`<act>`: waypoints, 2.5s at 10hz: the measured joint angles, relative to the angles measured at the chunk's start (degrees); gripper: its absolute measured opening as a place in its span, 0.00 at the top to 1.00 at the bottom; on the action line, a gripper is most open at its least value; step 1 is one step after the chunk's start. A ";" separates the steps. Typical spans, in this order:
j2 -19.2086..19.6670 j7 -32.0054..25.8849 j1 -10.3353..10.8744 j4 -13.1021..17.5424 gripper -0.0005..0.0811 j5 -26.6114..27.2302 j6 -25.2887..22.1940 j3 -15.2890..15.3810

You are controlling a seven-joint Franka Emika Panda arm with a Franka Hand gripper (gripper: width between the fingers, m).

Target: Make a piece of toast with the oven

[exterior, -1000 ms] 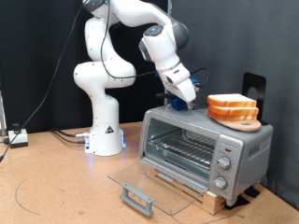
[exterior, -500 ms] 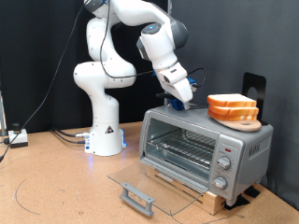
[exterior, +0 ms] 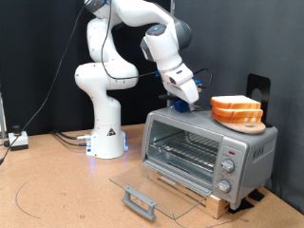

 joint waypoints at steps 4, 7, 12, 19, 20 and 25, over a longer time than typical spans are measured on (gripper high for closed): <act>-1.26 4.37 -0.17 -0.23 0.01 0.02 1.30 3.13; -1.34 4.36 -1.74 -0.15 0.12 -0.61 1.30 2.35; -1.34 3.77 -3.48 -0.08 0.51 -2.28 1.05 0.63; -2.76 3.79 -3.84 3.93 0.51 -4.62 -9.38 -9.18; -2.61 3.82 -3.84 4.01 0.51 -4.61 -9.29 -8.87; -3.83 3.64 -10.59 3.43 0.51 -9.52 -7.91 -12.57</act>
